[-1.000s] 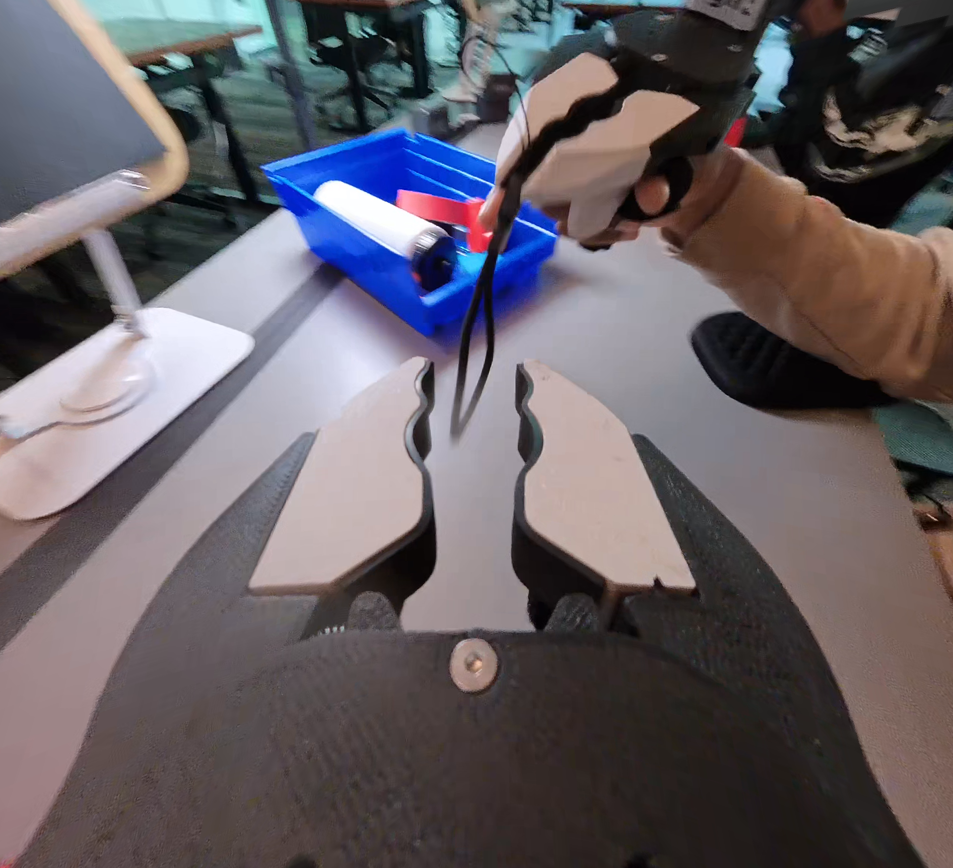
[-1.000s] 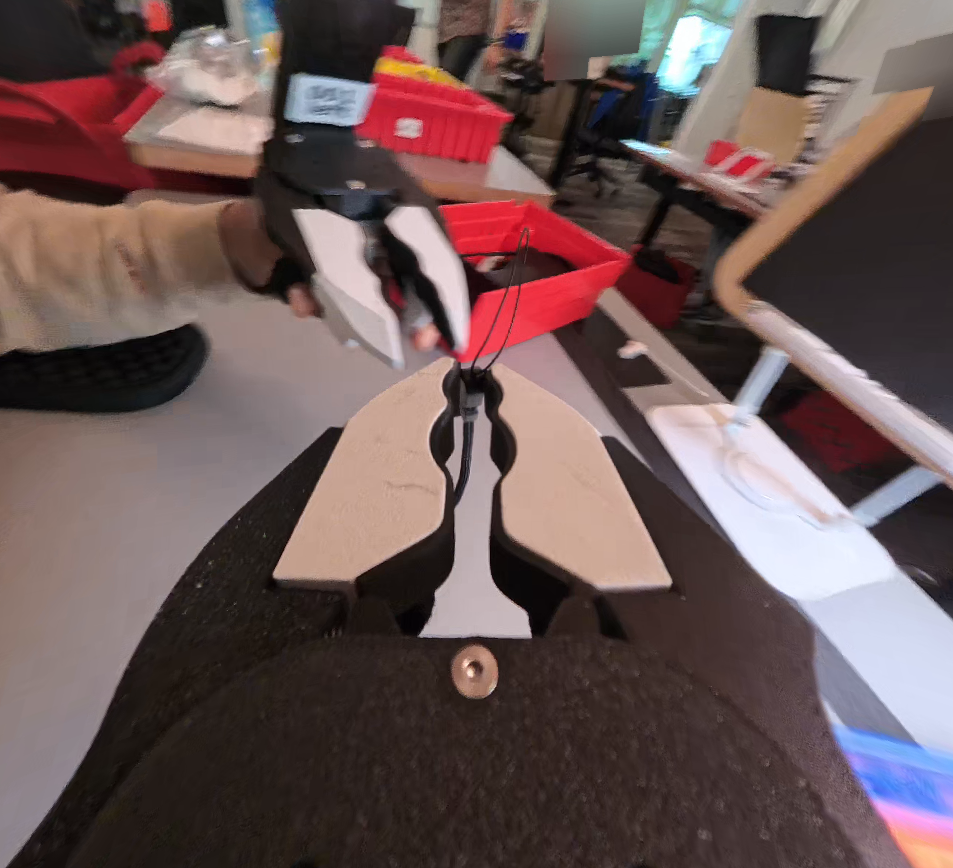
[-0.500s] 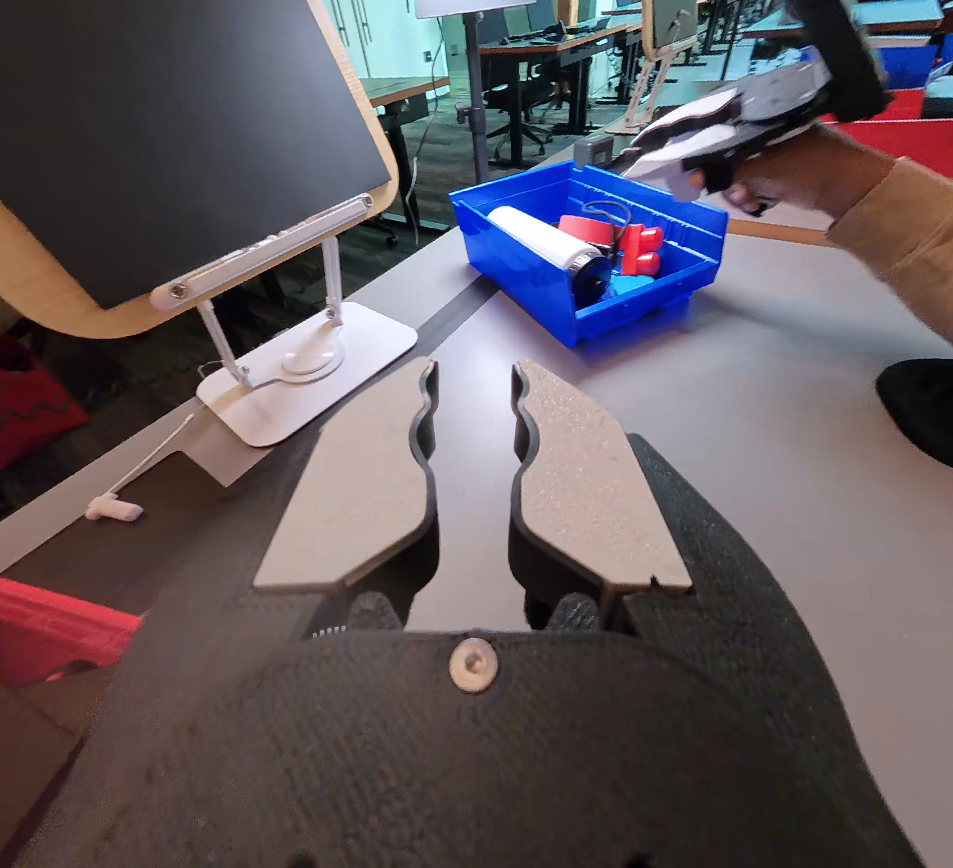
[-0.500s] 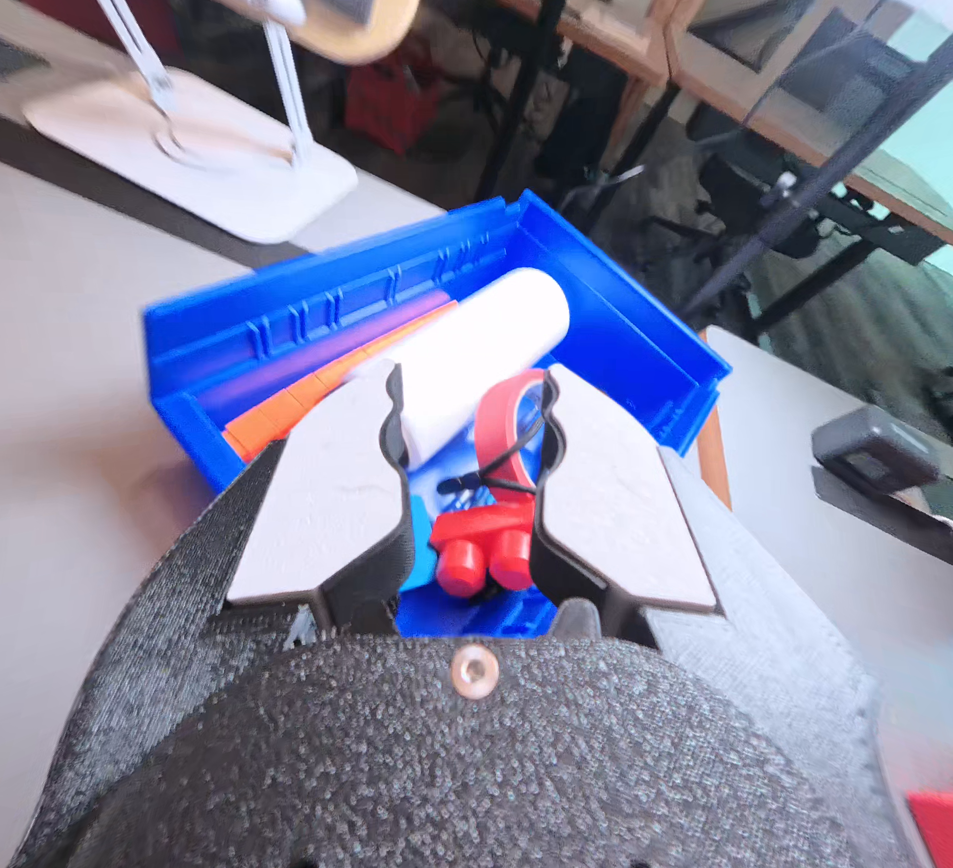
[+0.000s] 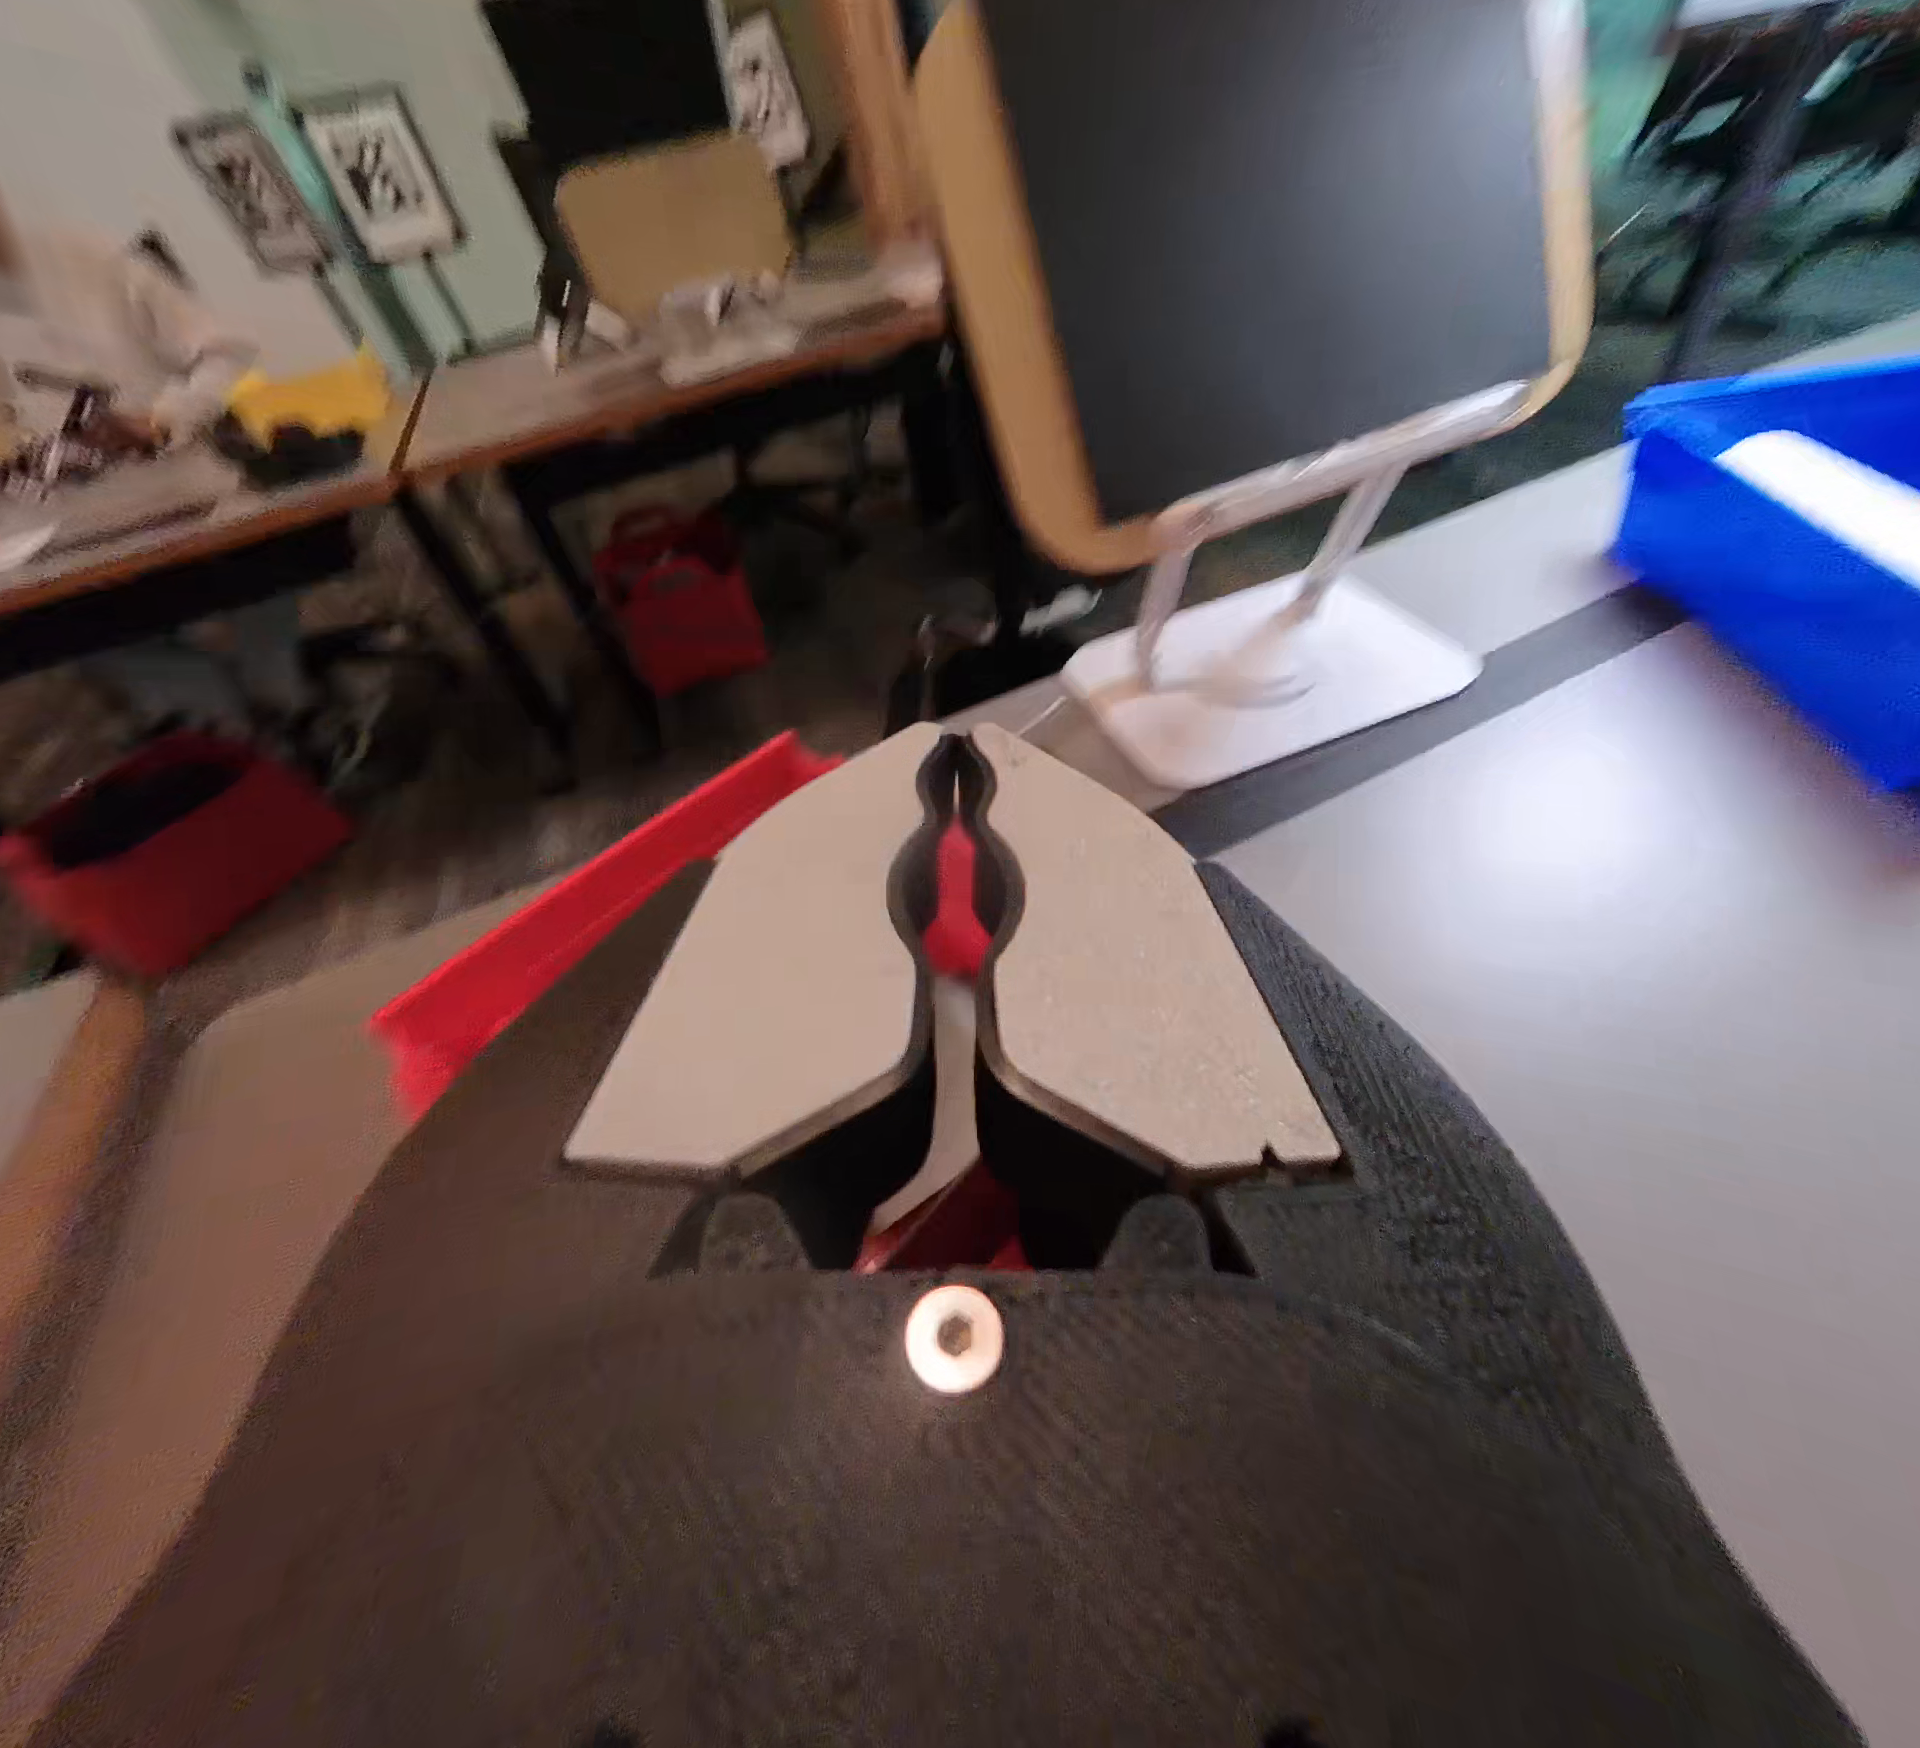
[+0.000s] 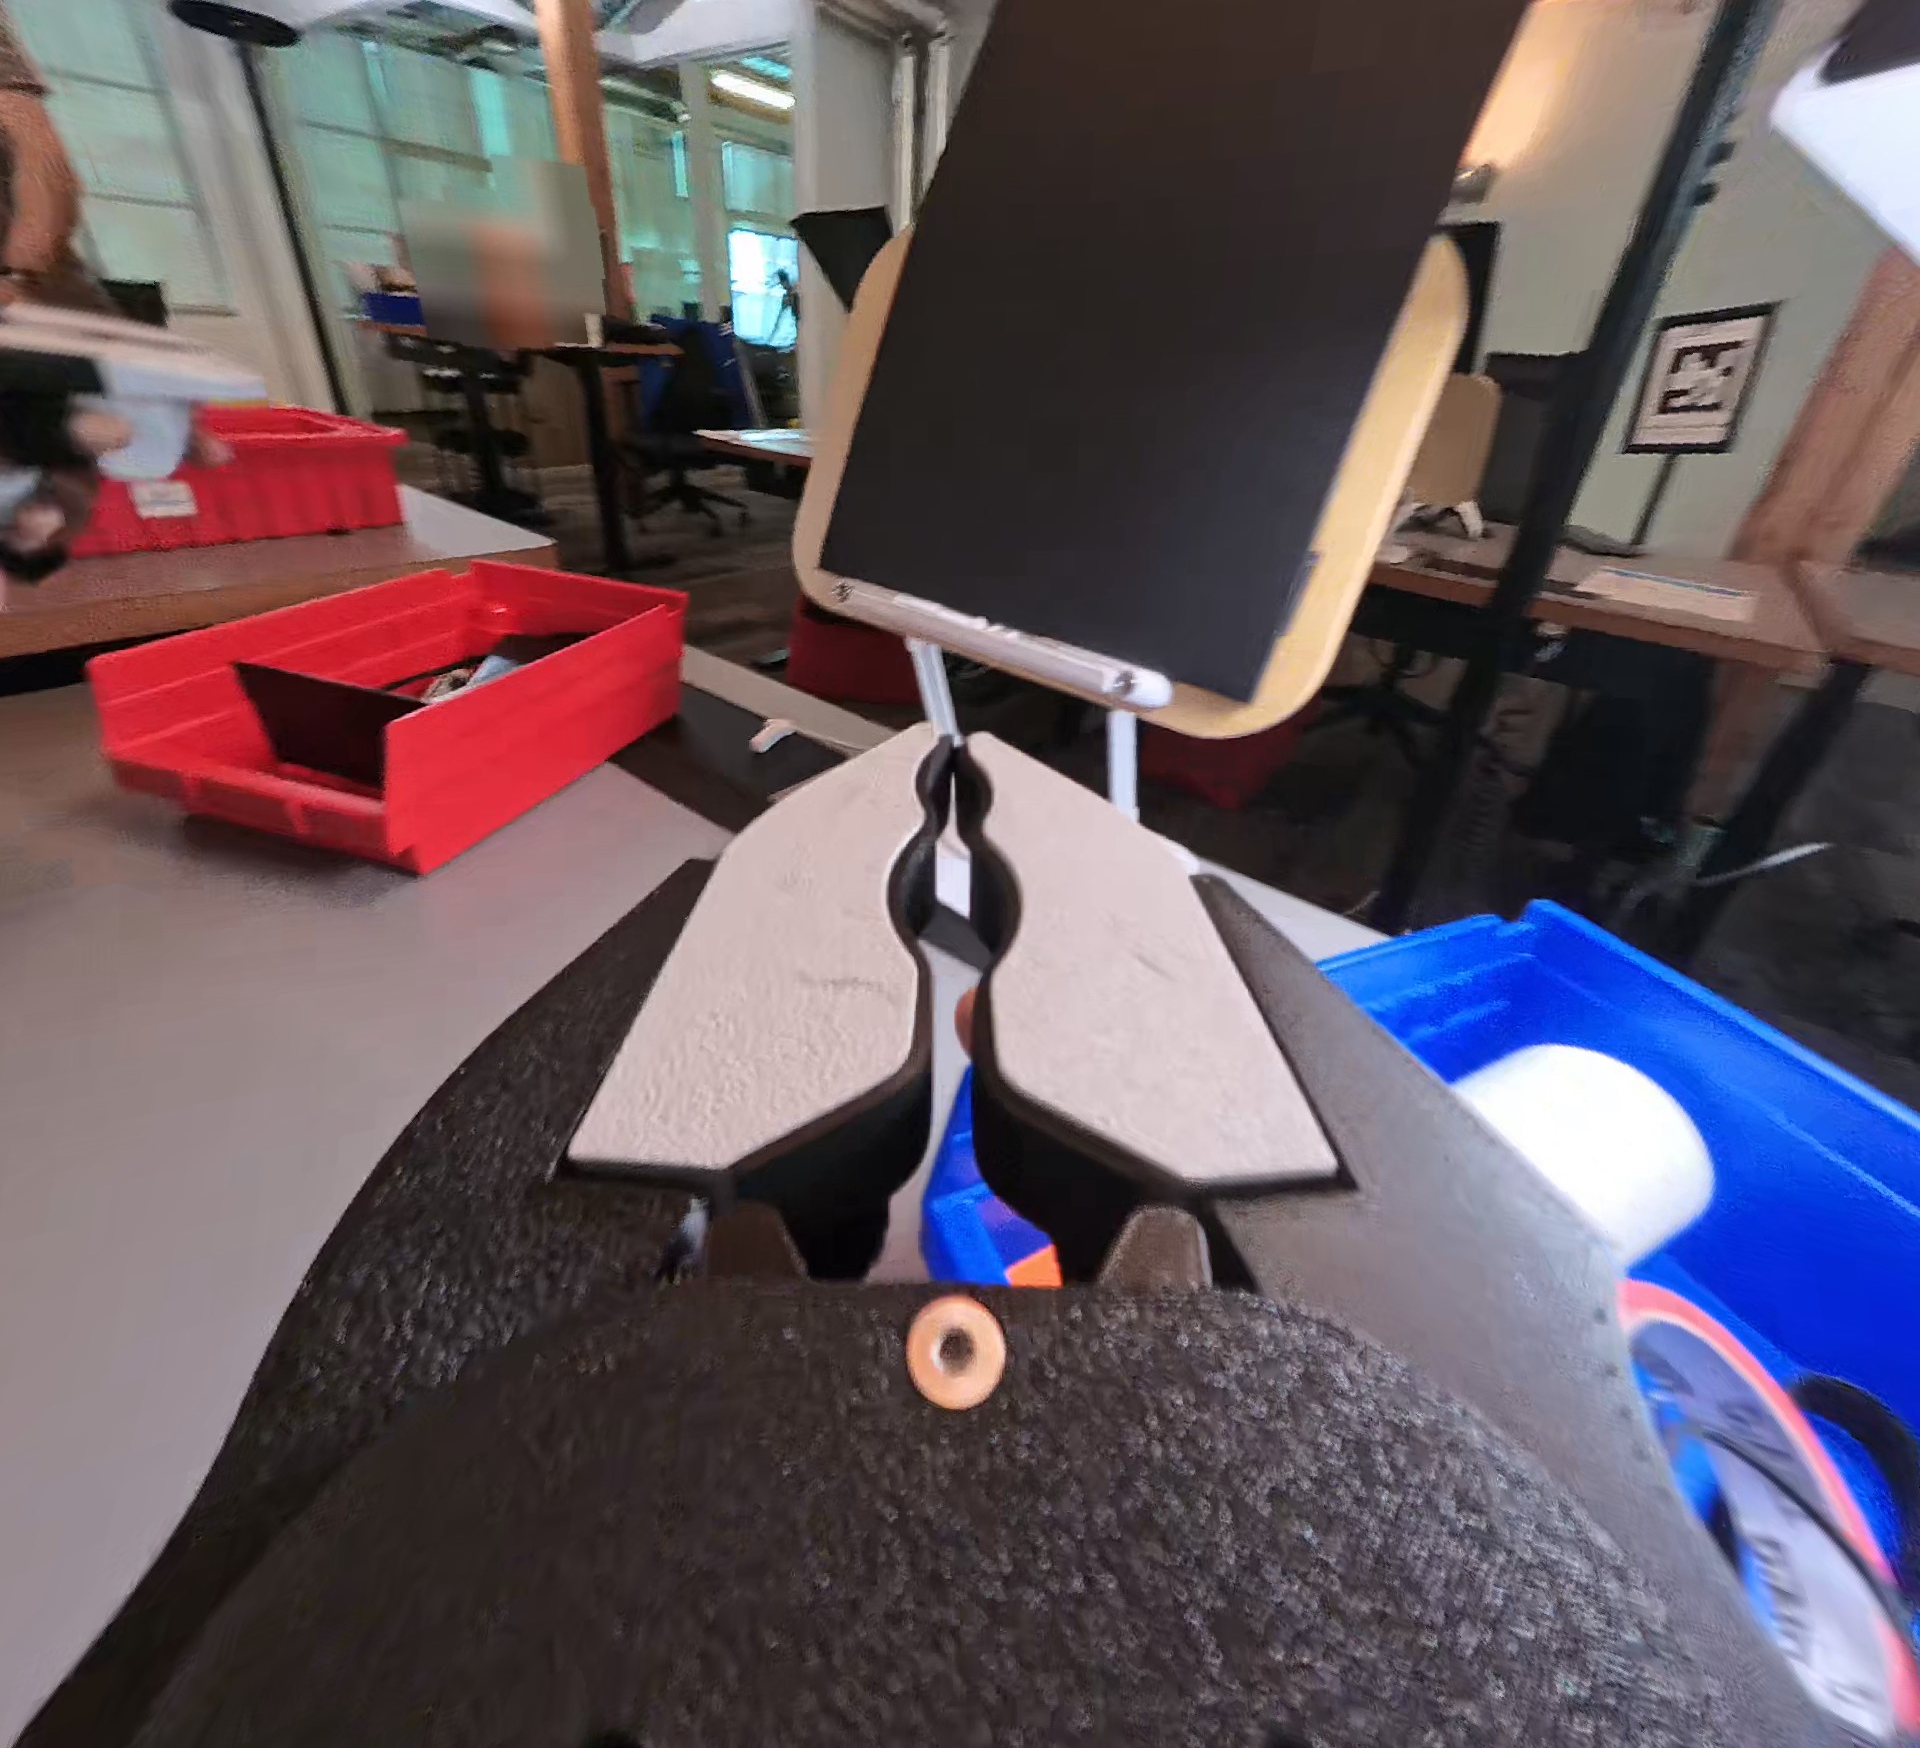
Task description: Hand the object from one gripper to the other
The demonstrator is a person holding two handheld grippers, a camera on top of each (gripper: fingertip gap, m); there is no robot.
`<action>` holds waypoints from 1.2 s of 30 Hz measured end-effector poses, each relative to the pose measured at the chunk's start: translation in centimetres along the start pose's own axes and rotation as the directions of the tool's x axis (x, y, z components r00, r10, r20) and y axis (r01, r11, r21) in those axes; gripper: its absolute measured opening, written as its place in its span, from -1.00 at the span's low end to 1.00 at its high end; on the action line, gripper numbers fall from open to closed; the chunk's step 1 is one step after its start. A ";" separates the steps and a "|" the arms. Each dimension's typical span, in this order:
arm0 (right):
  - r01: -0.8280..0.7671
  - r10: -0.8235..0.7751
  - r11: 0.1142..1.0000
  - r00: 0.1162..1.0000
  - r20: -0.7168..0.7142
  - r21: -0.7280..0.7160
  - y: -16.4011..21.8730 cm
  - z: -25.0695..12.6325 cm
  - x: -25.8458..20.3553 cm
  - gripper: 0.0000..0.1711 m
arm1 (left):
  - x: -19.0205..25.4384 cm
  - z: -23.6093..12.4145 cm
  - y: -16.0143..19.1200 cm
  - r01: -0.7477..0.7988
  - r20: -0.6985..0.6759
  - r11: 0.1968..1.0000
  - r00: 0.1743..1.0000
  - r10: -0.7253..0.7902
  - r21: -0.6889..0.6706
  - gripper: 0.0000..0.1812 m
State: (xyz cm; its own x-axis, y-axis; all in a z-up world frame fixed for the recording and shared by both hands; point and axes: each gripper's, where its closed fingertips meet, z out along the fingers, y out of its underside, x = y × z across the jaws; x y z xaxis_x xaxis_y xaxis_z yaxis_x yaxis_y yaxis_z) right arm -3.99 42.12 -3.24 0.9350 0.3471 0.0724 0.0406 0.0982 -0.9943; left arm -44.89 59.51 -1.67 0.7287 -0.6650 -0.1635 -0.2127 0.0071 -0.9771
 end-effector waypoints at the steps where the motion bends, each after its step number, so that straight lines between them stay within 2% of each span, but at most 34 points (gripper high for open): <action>1: -0.005 0.006 1.000 0.999 0.031 -0.027 1.0 0.8 -0.9 -1.00 | -2.2 0.3 0.8 0.000 0.026 0.997 1.000 0.002 -0.080 -1.00; 4: 0.012 0.000 0.993 0.995 0.102 -0.114 4.2 2.8 -3.4 -1.00 | -7.2 2.0 4.4 0.000 0.050 0.944 0.999 0.018 -0.330 -0.93; 6: 0.046 -0.026 0.986 0.992 0.127 -0.161 6.2 3.9 -4.9 -1.00 | -8.4 3.3 7.9 0.036 0.017 0.855 0.999 -0.032 -0.517 -0.84; 8: 0.092 -0.060 0.974 0.986 0.156 -0.207 8.1 4.8 -6.2 -1.00 | -8.0 4.8 11.1 0.102 -0.011 0.761 0.990 -0.142 -0.640 -0.75; 11: 0.182 -0.130 0.946 0.971 0.200 -0.268 10.6 5.4 -7.8 -0.97 | -7.8 7.2 14.7 0.230 0.044 0.639 0.955 -0.294 -0.734 -0.66; 13: 0.222 -0.156 0.929 0.960 0.231 -0.297 11.7 5.4 -8.6 -0.96 | -7.1 7.7 17.2 0.307 0.090 0.499 0.906 -0.413 -0.810 -0.55; 15: 0.249 -0.175 0.919 0.952 0.251 -0.306 12.1 5.3 -8.9 -0.96 | -6.9 7.7 19.2 0.334 0.132 0.387 0.876 -0.464 -0.859 -0.51; 18: 0.240 -0.164 0.920 0.953 0.254 -0.310 12.2 5.3 -8.7 -0.96 | -6.9 6.8 20.9 0.342 0.165 0.289 0.852 -0.497 -0.894 -0.50; 21: 0.199 -0.122 0.928 0.961 0.248 -0.315 12.3 5.3 -8.2 -0.96 | -5.3 5.4 22.1 0.305 0.143 0.200 0.809 -0.570 -0.931 -0.48; 25: 0.176 -0.103 0.929 0.968 0.228 -0.327 12.5 5.2 -7.4 -0.96 | -4.1 5.3 21.5 0.314 0.100 0.221 0.752 -0.651 -0.923 -0.66; 31: 0.164 -0.096 0.932 0.972 0.214 -0.324 12.1 5.1 -7.0 -0.96 | -2.8 6.0 18.2 0.330 -0.009 0.330 0.695 -0.719 -0.885 -0.77; 36: 0.191 -0.119 0.925 0.967 0.226 -0.328 12.1 5.1 -7.6 -0.96 | -1.8 6.3 20.0 0.310 0.035 0.290 0.735 -0.677 -0.905 -0.72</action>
